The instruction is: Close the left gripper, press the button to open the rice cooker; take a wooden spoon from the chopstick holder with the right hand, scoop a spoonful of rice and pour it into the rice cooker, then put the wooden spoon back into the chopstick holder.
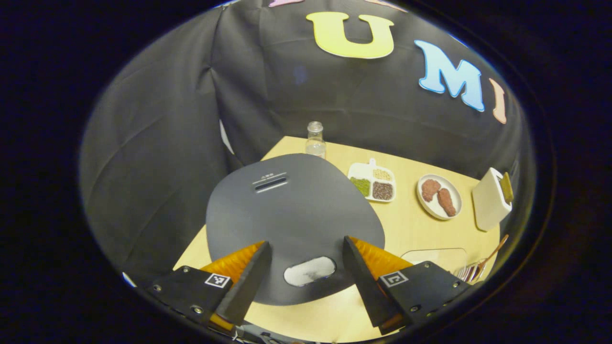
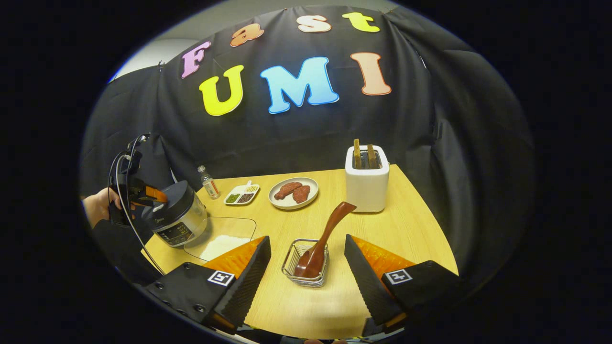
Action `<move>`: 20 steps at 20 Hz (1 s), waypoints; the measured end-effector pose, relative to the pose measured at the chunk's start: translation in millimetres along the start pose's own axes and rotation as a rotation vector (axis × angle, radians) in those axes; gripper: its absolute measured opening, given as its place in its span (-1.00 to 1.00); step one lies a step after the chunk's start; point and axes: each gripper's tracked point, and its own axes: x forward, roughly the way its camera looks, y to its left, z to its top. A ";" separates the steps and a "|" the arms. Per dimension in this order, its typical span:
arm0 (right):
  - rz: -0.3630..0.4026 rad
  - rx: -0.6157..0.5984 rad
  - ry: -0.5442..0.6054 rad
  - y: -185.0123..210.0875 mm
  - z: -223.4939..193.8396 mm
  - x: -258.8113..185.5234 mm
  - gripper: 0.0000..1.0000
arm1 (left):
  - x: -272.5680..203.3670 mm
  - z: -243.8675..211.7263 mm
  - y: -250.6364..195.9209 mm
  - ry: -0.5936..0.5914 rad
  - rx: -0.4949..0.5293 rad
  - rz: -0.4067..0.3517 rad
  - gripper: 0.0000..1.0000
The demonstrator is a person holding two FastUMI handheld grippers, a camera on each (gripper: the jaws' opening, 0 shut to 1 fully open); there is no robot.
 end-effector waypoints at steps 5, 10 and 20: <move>-0.008 0.009 -0.039 -12.4 30.3 -3.4 0.96 | -94.4 28.7 -10.2 -0.185 0.141 0.000 0.90; -0.070 -0.031 -0.200 -6.2 111.2 -20.5 0.96 | -213.4 126.7 -29.2 -0.528 0.152 -0.087 0.90; -0.250 -0.016 -0.515 4.4 200.2 -118.4 0.96 | -334.2 141.2 5.5 -0.894 0.049 -0.275 0.87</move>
